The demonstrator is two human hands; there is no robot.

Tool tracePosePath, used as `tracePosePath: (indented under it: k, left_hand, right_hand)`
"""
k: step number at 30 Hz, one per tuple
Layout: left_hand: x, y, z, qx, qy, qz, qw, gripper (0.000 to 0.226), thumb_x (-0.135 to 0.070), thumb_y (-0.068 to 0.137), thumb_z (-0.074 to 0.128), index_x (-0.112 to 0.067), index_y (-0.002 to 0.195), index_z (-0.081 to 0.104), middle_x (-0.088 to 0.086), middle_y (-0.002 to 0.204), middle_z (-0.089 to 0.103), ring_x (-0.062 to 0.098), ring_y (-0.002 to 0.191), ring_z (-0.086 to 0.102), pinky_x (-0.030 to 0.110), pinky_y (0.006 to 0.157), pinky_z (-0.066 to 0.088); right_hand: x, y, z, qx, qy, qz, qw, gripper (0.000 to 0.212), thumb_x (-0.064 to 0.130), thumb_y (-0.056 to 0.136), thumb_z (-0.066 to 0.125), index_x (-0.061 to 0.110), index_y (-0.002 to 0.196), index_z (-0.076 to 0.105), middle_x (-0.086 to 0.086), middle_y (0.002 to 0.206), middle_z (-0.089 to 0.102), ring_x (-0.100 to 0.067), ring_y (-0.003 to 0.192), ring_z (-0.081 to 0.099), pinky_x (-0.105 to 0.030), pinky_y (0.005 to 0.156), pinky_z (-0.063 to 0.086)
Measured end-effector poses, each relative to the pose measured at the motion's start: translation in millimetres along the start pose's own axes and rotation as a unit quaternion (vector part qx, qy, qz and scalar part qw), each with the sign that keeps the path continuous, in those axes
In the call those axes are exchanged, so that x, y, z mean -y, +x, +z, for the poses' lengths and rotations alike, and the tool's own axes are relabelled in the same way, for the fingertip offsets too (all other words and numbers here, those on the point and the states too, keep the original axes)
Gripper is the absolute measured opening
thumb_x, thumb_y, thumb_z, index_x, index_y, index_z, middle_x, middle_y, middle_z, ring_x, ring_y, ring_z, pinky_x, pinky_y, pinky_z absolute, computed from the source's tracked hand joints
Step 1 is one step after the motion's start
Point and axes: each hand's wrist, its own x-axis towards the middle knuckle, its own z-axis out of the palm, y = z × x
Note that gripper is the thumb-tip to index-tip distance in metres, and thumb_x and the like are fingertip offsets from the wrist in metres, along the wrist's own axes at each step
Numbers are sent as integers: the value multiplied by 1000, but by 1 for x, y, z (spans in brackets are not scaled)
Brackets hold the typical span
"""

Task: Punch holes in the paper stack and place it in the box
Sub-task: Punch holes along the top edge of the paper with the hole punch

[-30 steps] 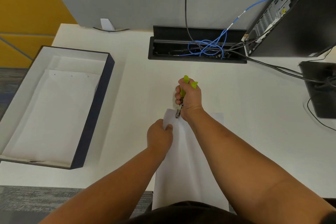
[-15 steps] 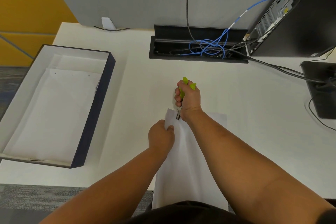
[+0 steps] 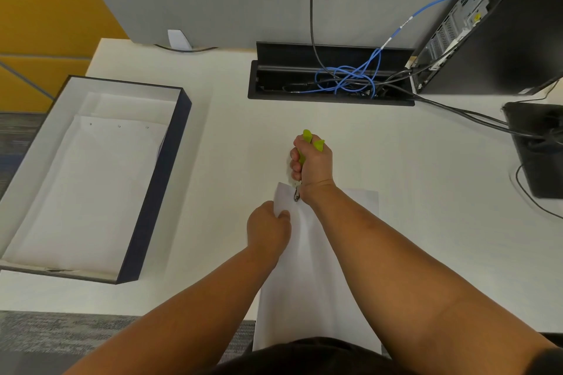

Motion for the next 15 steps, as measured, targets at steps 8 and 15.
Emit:
tracePosePath:
  k: [8, 15]
  left_hand:
    - [-1, 1, 0, -2, 10, 1, 1000, 24, -24, 97, 49, -9, 113, 60, 6, 105, 65, 17, 82, 55, 25, 74, 43]
    - [-2, 0, -1, 4, 1, -5, 1000, 25, -22, 96, 49, -8, 114, 59, 7, 105, 65, 18, 83, 55, 26, 74, 44]
  right_hand:
    - [-1, -1, 1, 4, -5, -6, 1000, 21, 15, 92, 58, 18, 73, 49, -2, 59, 47, -11, 43, 34, -18, 41, 23]
    - [0, 0, 2, 4, -13, 3, 1000, 18, 15, 92, 59, 18, 75, 52, -2, 59, 48, -12, 43, 35, -18, 40, 24]
